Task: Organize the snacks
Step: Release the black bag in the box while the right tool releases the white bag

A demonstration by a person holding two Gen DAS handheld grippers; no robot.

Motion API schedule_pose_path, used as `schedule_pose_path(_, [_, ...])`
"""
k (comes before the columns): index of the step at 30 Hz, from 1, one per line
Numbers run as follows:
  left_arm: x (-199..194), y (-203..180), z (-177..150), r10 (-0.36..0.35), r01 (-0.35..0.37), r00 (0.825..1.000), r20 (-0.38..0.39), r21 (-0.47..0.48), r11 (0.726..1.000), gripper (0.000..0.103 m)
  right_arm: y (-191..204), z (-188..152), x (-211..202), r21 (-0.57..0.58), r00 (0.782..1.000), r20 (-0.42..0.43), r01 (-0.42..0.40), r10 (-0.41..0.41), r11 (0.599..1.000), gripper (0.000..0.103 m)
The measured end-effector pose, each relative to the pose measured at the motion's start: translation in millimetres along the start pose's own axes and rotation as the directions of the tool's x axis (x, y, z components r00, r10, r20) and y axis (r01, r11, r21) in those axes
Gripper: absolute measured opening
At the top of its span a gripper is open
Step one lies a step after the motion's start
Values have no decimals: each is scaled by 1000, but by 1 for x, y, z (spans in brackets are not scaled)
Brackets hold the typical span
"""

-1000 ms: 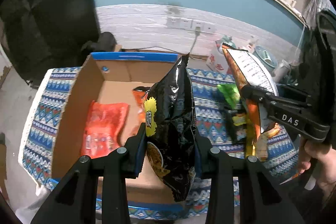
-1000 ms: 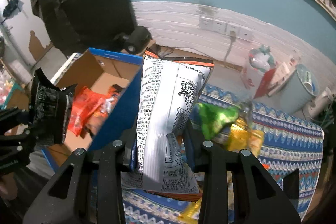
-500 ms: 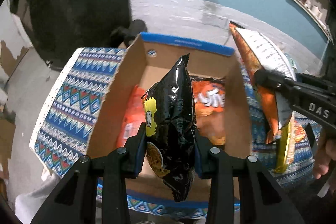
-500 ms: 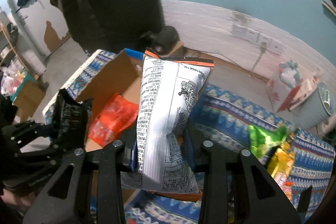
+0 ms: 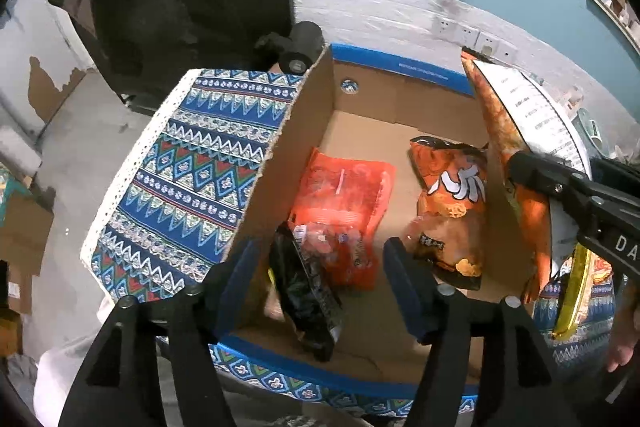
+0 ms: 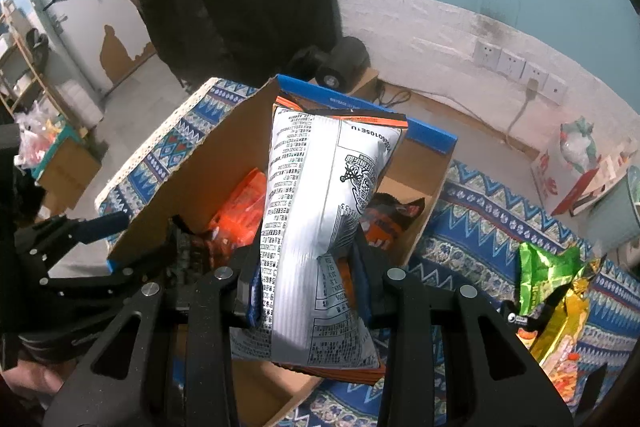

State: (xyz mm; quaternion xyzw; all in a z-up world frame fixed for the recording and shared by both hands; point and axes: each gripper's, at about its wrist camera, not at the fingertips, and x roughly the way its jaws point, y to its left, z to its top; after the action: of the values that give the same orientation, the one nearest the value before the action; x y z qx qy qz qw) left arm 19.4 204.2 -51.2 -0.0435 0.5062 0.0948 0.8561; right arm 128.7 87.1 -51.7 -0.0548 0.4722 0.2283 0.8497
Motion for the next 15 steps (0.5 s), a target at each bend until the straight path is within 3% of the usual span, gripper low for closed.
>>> schedule_pose_path(15, [-3, -8, -1, 5, -5, 1000, 1, 29, 1000, 69, 3, -3, 8, 1, 999, -27, -43, 43, 999, 35])
